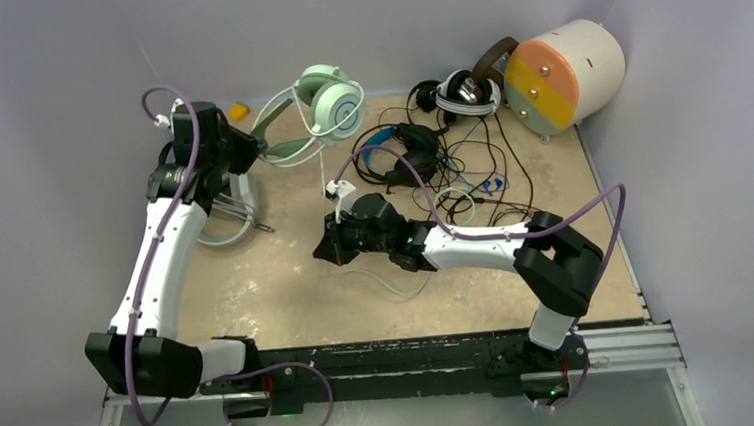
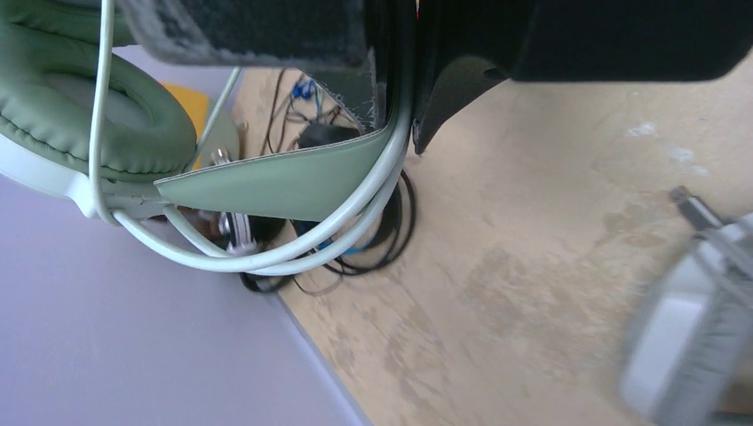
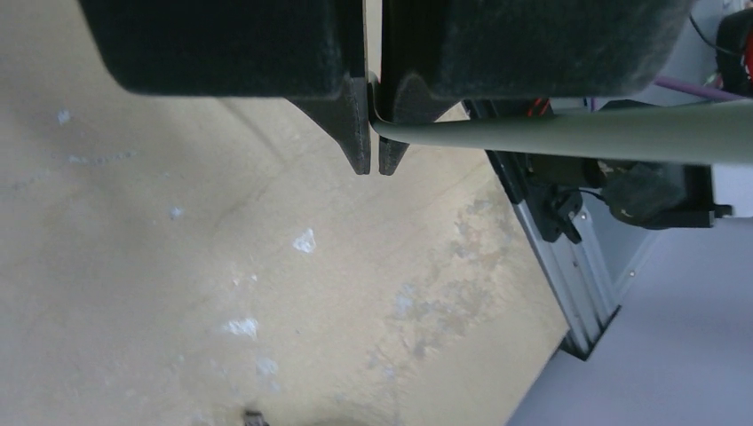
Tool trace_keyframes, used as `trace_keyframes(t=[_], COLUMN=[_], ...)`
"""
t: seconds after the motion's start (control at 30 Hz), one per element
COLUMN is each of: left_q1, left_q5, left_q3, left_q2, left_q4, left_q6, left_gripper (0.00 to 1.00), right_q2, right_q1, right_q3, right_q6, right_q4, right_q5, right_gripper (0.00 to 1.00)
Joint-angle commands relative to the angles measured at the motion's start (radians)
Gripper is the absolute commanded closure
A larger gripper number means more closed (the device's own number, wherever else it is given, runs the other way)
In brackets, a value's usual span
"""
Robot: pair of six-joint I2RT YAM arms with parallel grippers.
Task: Wrap the headphones
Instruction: Wrap the headphones cable around the headphones.
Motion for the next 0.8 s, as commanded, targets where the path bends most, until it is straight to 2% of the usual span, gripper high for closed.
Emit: trace_keyframes(t=[0.0, 0.13, 0.4, 0.6, 0.77], left_q1=[0.017, 0.017, 0.017, 0.017, 0.017], left_q5=[-0.289, -0.437, -0.606, -0.728, -0.798], left_q3=[-0.058, -0.117, -0.123, -0.103, -0.083], left_q2=[-0.108, -0.169, -0.184, -0.139, -0.075], left_q4=[0.187, 0.190, 0.119, 0.062, 0.025], left_q6=[-0.158, -0.219, -0.253, -0.166, -0.064], left_gripper=[1.00, 1.00, 1.00, 1.00, 1.00], right_q2=[-0.033, 0.004, 0.009, -0.035, -0.090], right_q1=[0.027, 0.029, 0.053, 0.058, 0.057], right_q3=[0.022, 0.061, 0.113, 0.203, 0.248], right_q6=[0.030, 0.041, 0.015, -0.015, -0.074], right_q4=[-0.098, -0.172, -0.273, -0.483, -0.552], right_q5=[0.038, 0.006, 0.047, 0.202, 0.248], right_gripper=[1.00, 1.00, 1.00, 1.00, 1.00])
